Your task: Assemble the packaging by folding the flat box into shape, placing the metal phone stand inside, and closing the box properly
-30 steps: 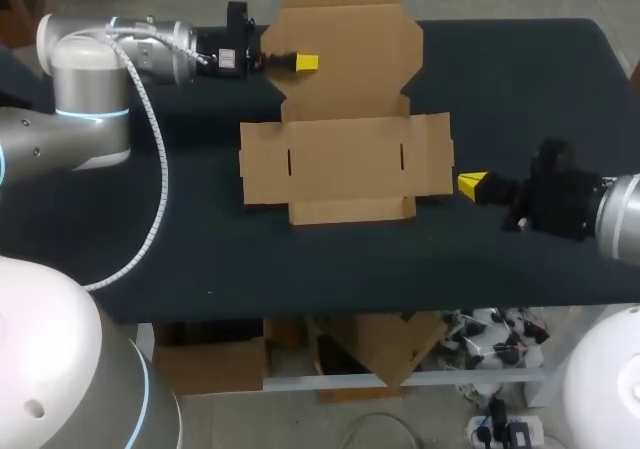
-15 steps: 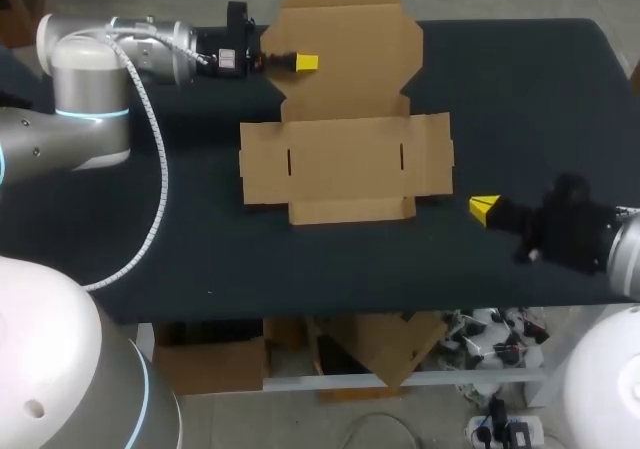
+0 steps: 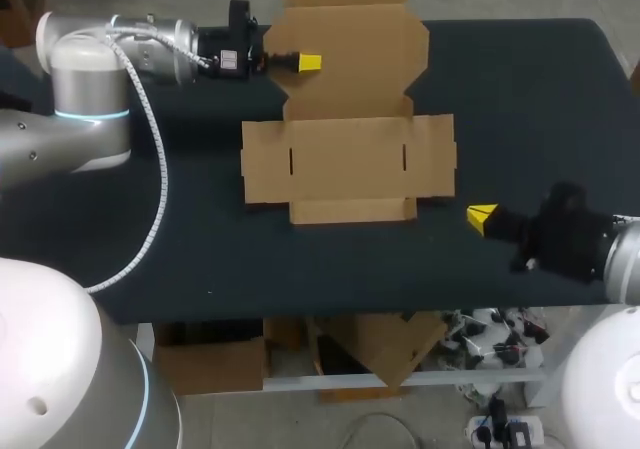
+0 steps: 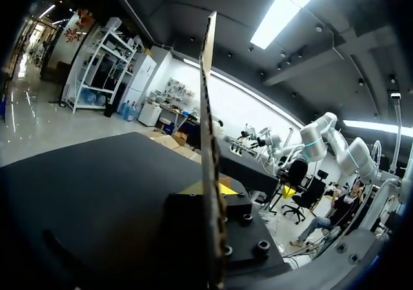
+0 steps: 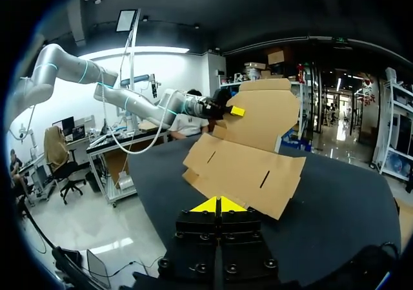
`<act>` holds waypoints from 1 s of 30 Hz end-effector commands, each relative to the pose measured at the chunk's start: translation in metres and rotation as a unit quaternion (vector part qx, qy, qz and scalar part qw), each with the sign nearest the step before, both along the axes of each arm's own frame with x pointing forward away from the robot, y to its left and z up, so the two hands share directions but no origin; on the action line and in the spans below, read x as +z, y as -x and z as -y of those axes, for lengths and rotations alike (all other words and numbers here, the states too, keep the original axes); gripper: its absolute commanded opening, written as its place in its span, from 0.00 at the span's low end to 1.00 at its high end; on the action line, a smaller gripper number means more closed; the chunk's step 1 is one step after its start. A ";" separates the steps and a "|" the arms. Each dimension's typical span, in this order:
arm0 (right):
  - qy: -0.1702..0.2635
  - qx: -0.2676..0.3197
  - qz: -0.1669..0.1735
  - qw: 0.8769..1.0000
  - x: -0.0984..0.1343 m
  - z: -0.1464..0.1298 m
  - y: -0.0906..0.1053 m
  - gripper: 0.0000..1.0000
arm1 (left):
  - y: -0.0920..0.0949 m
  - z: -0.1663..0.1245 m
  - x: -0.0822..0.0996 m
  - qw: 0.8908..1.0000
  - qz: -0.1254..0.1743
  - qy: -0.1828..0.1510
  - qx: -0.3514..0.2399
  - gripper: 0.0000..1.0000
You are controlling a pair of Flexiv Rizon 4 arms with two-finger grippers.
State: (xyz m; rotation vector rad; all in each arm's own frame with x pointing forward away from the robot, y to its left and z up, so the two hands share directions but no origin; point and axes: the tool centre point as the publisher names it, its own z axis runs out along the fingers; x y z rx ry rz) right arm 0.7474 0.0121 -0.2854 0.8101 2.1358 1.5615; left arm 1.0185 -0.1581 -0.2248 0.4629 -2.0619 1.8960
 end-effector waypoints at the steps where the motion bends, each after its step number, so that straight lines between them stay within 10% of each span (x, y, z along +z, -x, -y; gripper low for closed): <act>1: 0.000 -0.003 0.003 1.000 -0.003 -0.003 0.002 0.00 | 0.009 0.001 0.006 1.000 0.010 -0.002 0.008 0.00; 30: 0.015 -0.005 0.008 1.000 -0.010 -0.012 0.006 0.00 | 0.033 0.006 0.023 0.996 0.086 0.010 -0.014 0.00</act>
